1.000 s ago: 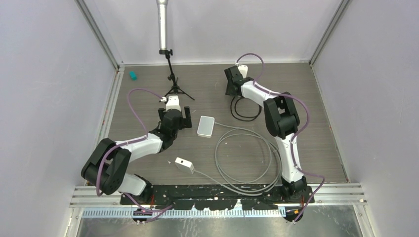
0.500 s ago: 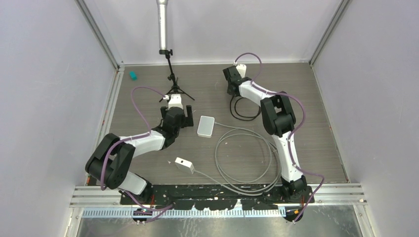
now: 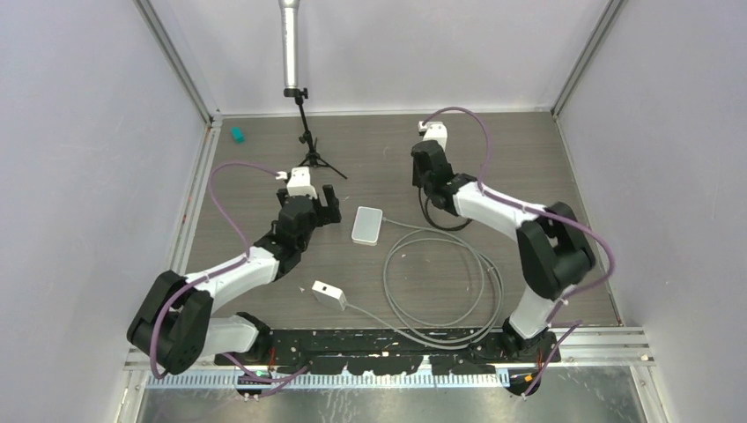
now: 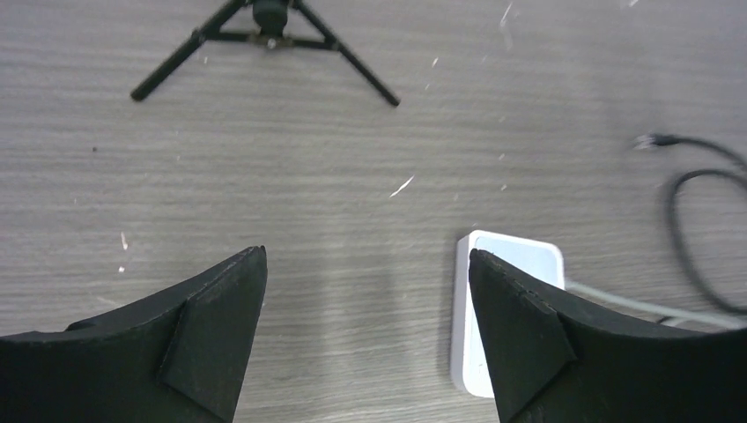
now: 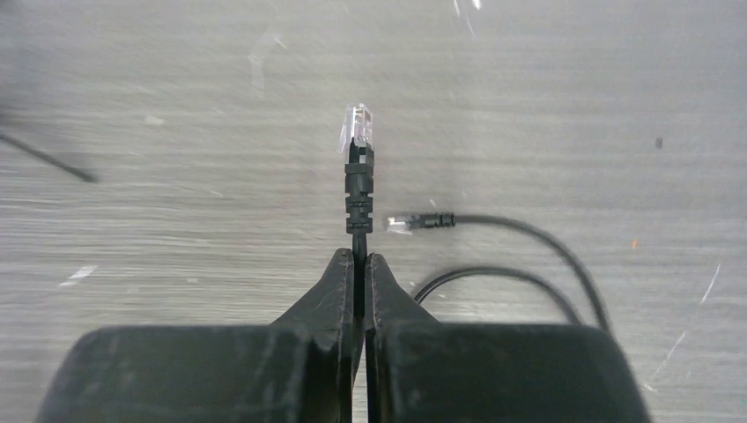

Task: Insert the plug into the switch port
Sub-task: Pick up the connector from the center of the board.

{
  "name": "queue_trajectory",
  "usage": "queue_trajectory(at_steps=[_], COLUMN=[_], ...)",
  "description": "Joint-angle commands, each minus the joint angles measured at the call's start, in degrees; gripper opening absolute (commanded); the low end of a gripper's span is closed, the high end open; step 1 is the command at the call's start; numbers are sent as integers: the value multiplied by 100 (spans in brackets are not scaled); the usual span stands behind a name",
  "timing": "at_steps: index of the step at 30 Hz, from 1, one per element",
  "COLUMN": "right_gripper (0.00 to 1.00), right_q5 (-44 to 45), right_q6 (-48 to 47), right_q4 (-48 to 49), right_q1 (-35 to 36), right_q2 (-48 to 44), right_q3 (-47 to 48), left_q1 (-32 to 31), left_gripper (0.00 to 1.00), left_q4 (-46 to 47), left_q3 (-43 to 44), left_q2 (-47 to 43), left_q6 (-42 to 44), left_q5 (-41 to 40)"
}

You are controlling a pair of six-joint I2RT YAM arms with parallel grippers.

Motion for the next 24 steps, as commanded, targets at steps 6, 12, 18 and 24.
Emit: queue_trajectory(at_steps=[6, 12, 18, 24], right_gripper=[1, 1, 1, 1], right_q5=[-1076, -1828, -2991, -4155], right_q6=[-591, -1088, -1769, -1884], right_q4=[2531, 4673, 5778, 6198], right_q1=[207, 504, 505, 511], right_q2=[-1379, -1995, -2124, -2010], right_q3=[-1688, -3090, -3851, -3905], left_q1=[-77, -99, -97, -89], left_gripper=[83, 82, 83, 86], left_q4=[826, 1245, 1206, 908], left_q3=[-16, -367, -391, -240], left_q2=[6, -161, -234, -204], left_q6=[82, -341, -339, -251], left_q5=[222, 257, 118, 102])
